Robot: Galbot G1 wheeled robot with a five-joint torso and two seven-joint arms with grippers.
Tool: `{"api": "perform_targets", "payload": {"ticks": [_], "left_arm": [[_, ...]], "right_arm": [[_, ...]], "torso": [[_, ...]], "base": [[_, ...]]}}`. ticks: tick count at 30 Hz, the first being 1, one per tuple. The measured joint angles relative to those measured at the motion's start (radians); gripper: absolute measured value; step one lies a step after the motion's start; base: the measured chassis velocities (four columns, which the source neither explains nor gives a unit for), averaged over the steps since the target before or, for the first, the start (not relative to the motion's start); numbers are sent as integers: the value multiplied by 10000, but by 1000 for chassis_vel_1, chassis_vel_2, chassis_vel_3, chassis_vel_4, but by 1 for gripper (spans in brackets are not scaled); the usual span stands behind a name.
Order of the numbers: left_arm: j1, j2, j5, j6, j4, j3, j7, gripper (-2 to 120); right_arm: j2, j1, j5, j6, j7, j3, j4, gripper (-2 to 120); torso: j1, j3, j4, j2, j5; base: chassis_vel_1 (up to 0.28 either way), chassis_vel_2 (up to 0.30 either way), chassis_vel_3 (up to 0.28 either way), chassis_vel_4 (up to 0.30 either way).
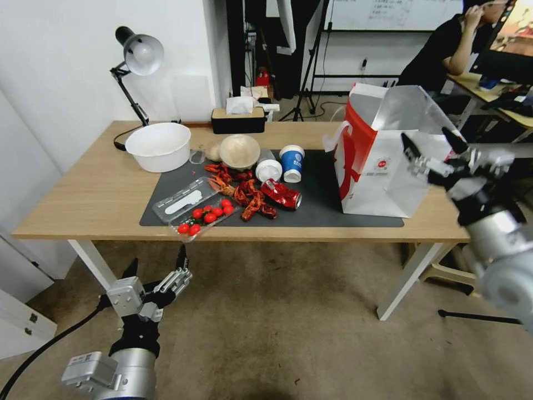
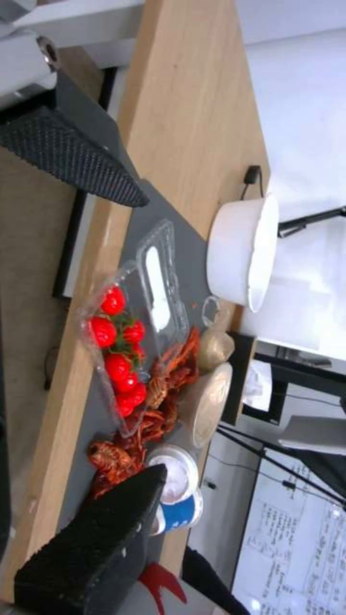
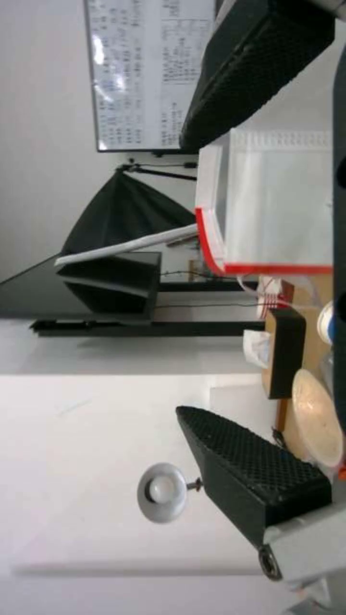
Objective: Pick up the food delivery bag from the floor and place it on the table.
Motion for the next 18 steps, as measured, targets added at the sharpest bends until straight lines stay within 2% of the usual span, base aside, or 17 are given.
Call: {"api": "perform_targets", "payload": {"ticks": [3,12,18], "left_arm": [[-43,-8,227,-1,15,-24,230,100],[43,-72,491,-26,84,34,457,100],[26,-88,774,-31,202,70,593,100]], "right_arm": [[922,-1034,-1674,931,165,-313,452,100],[2151,-2223,-3508,1537,529,-699,705,100],[3218,-2965,-4915,1783,1057,-1478,687,100]], "torso": [[0,0,0,1,-1],[0,0,1,0,-1],[-1,0,0,1,-2]], "base": [[0,0,0,0],[0,0,0,0],[0,0,0,0]]}}
